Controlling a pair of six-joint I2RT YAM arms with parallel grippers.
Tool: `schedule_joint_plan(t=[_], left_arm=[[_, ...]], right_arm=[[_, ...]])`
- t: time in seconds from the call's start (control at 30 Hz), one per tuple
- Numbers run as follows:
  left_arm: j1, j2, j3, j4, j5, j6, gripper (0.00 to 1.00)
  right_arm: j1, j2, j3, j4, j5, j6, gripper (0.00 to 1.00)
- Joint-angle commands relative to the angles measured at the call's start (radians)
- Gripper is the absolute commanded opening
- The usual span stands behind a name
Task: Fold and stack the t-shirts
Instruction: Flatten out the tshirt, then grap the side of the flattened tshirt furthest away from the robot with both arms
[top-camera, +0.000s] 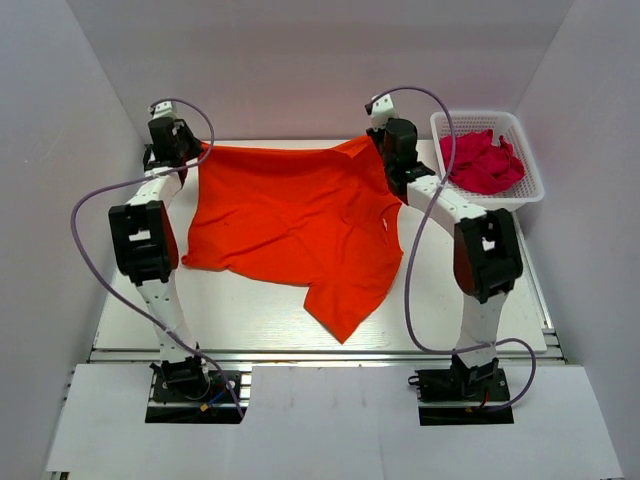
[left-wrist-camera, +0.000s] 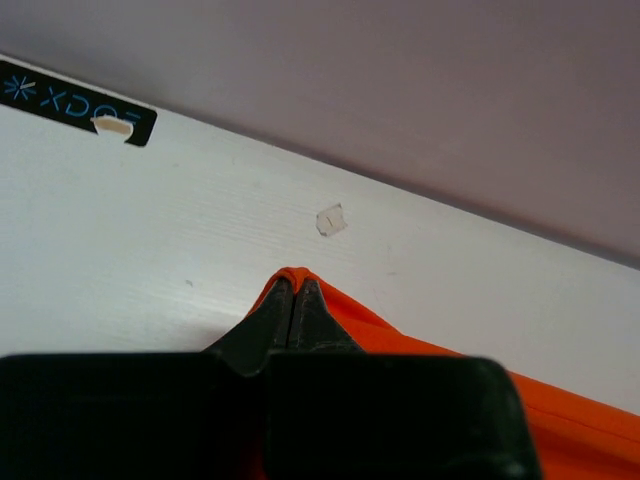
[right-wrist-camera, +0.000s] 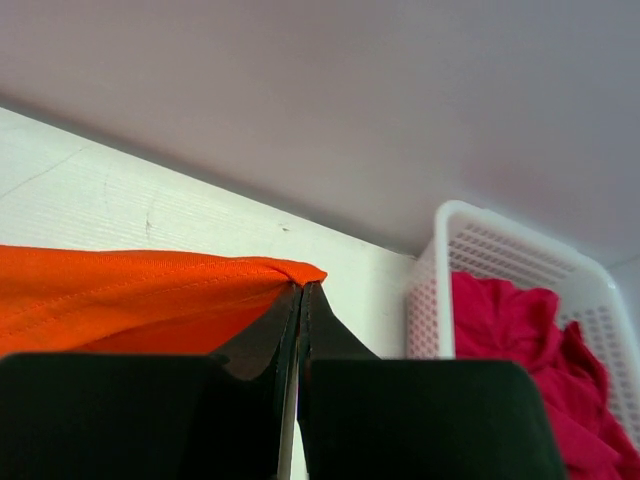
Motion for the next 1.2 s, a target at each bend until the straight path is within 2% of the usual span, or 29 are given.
schedule_joint_plan(t=[0.0,0.27,0.43,0.63,0.8,0.97,1.17], left_arm=[[-0.001,0.071,0.131,0.017,0.007,0.052,0.0],[-0.001,0.343,0.4,0.037,0.088,0.061,0.0],[-0.001,0.446,0.528,0.028,0.073,0.058,0.0],[-0.001,0.466,0.528,0.051,0.043,0.058,0.0],[-0.001,0.452,0.537,0.029,0.043,0.072,0.0],[-0.001,0.395,0.473,0.0,0.055,0.095,0.0],[-0.01,0.235,0.277,0.004,0.026,0.124,0.0]], right_arm=[[-0.028,0.089,0.109,0.073,-0.047,0.013,0.0],[-0.052,0.276,0.295,0.043,-0.139,0.076,0.0],[-0.06,0.379,0.404,0.019,-0.171,0.099,0.0],[-0.068,0.448,0.467,-0.022,-0.228,0.13,0.0],[-0.069,0.432,0.465,-0.067,-0.232,0.162,0.0],[-0.063,0.286,0.332,-0.072,-0.294,0.17,0.0],[-0.056,0.119,0.119,-0.053,-0.367,0.263,0.0]])
